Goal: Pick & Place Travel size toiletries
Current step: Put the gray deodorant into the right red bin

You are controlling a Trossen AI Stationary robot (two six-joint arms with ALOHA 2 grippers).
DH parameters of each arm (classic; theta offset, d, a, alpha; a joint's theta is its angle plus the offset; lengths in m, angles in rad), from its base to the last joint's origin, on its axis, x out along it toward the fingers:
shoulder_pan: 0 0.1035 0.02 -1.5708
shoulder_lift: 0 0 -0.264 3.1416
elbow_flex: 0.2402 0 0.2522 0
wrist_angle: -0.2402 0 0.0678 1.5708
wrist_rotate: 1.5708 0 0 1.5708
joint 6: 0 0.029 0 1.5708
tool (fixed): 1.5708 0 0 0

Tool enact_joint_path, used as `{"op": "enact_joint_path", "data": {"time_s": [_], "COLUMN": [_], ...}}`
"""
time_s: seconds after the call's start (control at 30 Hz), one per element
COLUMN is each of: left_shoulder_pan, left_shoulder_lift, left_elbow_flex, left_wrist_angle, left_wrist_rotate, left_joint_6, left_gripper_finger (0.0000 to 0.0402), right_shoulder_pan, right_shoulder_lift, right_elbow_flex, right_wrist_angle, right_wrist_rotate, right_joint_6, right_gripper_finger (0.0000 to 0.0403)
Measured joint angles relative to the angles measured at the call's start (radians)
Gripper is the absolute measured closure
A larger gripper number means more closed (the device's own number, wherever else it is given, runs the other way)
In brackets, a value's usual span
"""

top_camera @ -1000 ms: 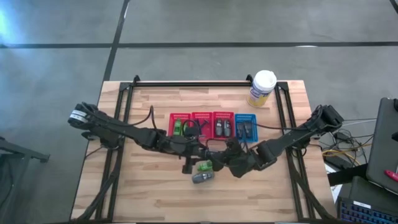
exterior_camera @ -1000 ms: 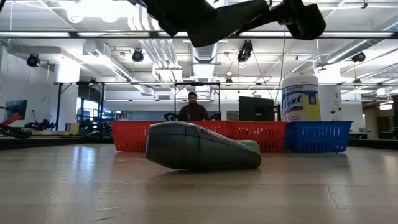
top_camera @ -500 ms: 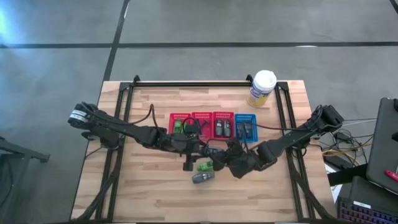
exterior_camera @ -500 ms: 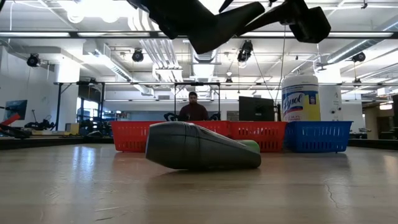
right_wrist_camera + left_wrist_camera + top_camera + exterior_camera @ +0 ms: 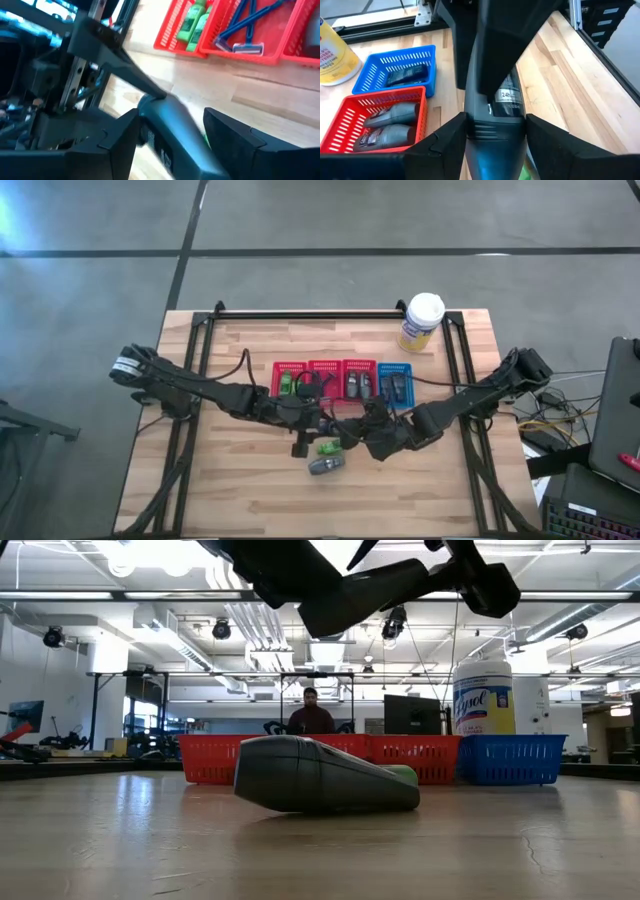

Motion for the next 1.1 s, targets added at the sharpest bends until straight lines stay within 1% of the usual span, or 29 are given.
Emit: {"op": "enact_joint_path", "data": {"time_s": [0.13,0.2,0.37,0.43,0.53,0.63,0.7,0.73,0.83,0.97,1.03,1.1], "left_shoulder_pan": [0.0,0.002,0.016,0.028,0.042,0.046,0.043,0.039,0.033,0.035,0.032,0.026], "left_shoulder_lift": [0.0,0.0,0.001,0.004,0.008,0.011,0.011,0.012,0.02,0.018,0.012,0.01], "left_elbow_flex": [-0.012,-0.015,-0.015,-0.021,-0.046,-0.088,-0.13,-0.156,-0.237,-0.299,-0.31,-0.311], "left_wrist_angle": [0.01,0.011,0.022,0.022,0.022,0.01,0.004,0.005,0.004,0.034,0.031,0.028], "left_wrist_rotate": [-0.009,-0.026,-0.071,-0.073,-0.07,-0.042,0.034,0.063,0.074,0.062,0.063,0.063], "left_joint_6": [0.001,0.002,0.019,0.022,0.022,-0.012,-0.045,-0.069,-0.155,-0.231,-0.233,-0.232], "left_gripper_finger": [0.023,0.0243,0.0275,0.0289,0.0308,0.032,0.0322,0.0321,0.0302,0.0249,0.022,0.0195], "right_shoulder_pan": [-0.005,-0.005,-0.001,-0.001,-0.002,-0.002,-0.002,-0.001,-0.002,-0.023,-0.042,-0.06], "right_shoulder_lift": [0.0,0.0,0.0,0.0,0.009,0.031,0.051,0.061,0.103,0.161,0.205,0.254], "right_elbow_flex": [-0.001,-0.002,-0.003,-0.015,-0.051,-0.084,-0.086,-0.082,-0.022,0.089,0.147,0.201], "right_wrist_angle": [0.004,-0.004,-0.076,-0.074,-0.074,-0.078,-0.072,-0.066,-0.057,-0.119,-0.173,-0.239], "right_wrist_rotate": [-0.044,-0.049,-0.085,-0.107,-0.13,-0.202,-0.259,-0.28,-0.295,-0.289,-0.289,-0.289], "right_joint_6": [-0.013,-0.006,0.036,0.048,0.08,0.098,0.09,0.05,-0.146,-0.469,-0.573,-0.629], "right_gripper_finger": [0.0177,0.0174,0.0164,0.0169,0.019,0.0208,0.0213,0.0214,0.0205,0.0175,0.0156,0.0136]}}
